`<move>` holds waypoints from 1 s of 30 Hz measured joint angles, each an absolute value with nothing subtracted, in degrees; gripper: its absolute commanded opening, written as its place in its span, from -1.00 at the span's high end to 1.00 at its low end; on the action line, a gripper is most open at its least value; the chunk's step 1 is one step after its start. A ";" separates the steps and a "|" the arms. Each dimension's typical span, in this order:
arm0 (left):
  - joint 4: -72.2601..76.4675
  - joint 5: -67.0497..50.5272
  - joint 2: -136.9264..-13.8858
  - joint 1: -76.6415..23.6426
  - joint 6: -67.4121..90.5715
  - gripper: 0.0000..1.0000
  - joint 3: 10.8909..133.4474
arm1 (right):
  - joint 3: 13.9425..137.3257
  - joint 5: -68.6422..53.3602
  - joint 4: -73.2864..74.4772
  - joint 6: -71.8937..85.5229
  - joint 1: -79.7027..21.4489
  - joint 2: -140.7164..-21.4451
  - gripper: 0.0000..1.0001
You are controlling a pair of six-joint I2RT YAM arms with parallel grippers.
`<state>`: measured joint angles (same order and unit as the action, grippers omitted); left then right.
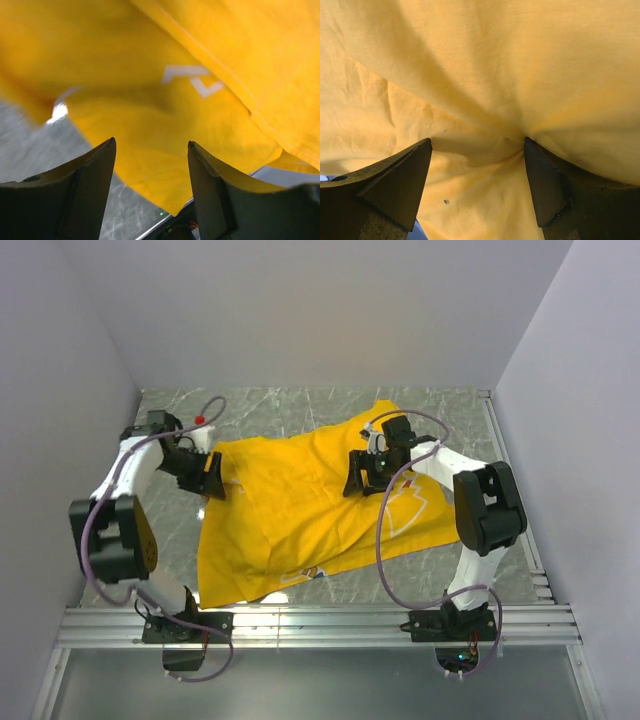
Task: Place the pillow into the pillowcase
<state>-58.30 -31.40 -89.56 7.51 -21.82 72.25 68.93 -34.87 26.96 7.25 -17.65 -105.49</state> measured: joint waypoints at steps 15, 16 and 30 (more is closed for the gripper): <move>-42.94 -35.77 -123.42 3.27 -5.74 -0.53 101.03 | 87.05 -32.42 32.16 8.62 -17.52 -116.22 -0.81; -42.06 -35.75 -123.37 3.92 -5.65 -0.58 102.17 | 88.27 -31.94 32.47 7.68 -17.39 -116.27 -0.83; -50.81 -29.36 -92.38 19.40 -31.40 -0.83 77.08 | 61.21 -14.22 46.09 -18.52 -7.35 -68.47 -0.99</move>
